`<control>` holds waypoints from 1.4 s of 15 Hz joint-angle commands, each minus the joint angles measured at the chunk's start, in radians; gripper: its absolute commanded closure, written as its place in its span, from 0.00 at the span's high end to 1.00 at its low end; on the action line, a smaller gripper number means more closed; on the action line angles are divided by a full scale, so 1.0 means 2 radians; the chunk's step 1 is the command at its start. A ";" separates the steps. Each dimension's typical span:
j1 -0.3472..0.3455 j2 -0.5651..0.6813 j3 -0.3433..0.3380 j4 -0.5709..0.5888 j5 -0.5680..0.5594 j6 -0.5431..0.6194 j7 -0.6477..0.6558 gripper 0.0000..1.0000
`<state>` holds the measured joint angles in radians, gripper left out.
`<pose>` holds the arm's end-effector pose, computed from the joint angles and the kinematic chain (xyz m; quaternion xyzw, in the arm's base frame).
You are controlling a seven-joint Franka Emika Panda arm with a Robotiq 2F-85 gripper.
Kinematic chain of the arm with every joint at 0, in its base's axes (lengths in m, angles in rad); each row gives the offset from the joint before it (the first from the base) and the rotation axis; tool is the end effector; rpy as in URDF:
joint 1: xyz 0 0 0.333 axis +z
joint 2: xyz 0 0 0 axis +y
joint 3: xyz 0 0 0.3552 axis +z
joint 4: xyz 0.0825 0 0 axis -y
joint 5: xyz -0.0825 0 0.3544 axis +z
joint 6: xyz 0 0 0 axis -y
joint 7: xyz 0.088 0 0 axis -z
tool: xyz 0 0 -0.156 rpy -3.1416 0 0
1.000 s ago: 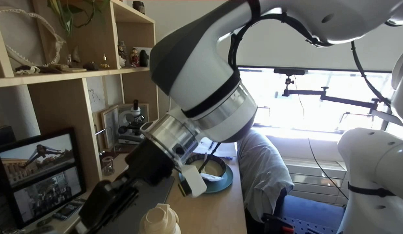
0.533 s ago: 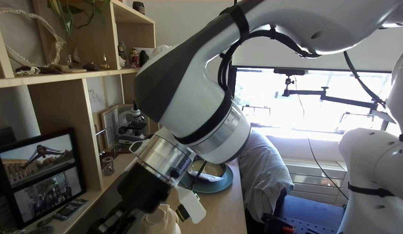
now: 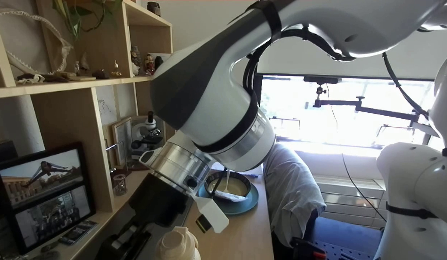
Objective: Move the lunch box towards the left edge of the table
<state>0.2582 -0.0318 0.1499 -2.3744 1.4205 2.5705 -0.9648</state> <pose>0.4638 0.2118 0.3766 -0.9034 -0.0876 -0.1968 0.3709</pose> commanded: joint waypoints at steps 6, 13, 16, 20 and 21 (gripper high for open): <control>-0.011 -0.072 0.014 -0.030 -0.055 -0.083 0.083 0.09; -0.011 -0.113 0.010 -0.089 -0.043 -0.090 0.124 0.09; -0.010 -0.116 0.010 -0.110 -0.028 -0.101 0.126 0.09; -0.011 -0.115 0.011 -0.129 -0.012 -0.120 0.126 0.09; -0.012 -0.115 0.012 -0.135 -0.010 -0.118 0.126 0.09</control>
<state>0.2518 -0.2031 0.1656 -2.6095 1.3663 2.3816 -0.7528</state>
